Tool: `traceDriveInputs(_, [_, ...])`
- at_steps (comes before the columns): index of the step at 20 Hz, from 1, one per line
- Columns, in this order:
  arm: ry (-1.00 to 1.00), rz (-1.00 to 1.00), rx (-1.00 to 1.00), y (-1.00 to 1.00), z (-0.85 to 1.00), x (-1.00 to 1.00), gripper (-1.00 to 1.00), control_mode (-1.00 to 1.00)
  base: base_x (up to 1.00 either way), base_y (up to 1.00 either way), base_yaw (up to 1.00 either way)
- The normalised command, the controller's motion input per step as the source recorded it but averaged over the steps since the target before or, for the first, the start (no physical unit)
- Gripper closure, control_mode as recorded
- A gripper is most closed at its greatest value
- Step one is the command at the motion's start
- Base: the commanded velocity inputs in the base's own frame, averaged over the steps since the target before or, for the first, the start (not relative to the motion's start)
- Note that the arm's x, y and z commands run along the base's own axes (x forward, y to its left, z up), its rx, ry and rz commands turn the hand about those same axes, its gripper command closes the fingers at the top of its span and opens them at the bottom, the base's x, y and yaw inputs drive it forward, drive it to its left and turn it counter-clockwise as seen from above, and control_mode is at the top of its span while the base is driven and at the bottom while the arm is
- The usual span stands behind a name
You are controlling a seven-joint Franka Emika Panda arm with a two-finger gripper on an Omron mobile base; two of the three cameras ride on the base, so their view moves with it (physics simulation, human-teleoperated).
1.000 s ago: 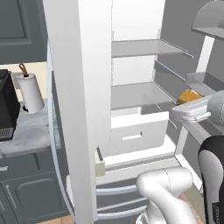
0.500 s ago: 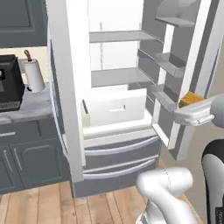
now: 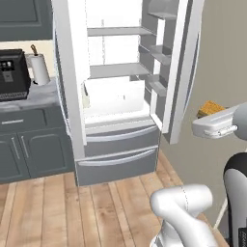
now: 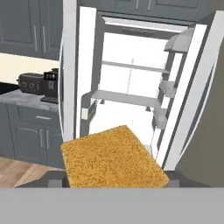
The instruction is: Take the cake and donut from the fridge and place them on the empty tray on the dining counter.
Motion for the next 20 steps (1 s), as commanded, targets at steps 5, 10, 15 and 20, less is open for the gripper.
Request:
traceDriveInputs(5, [0.0, 0.0, 0.0, 0.0, 0.0, 0.0, 1.0, 1.0, -1.0, 0.0, 0.0])
traceDriveInputs(10, [0.0, 0.0, 0.0, 0.0, 0.0, 0.0, 1.0, 1.0, -1.0, 0.0, 0.01])
traceDriveInputs(15, [0.0, 0.0, 0.0, 0.0, 0.0, 0.0, 1.0, 1.0, -1.0, 0.04, 0.05])
traceDriveInputs(20, [0.0, 0.0, 0.0, 0.0, 0.0, 0.0, 1.0, 1.0, -1.0, 0.37, 0.25])
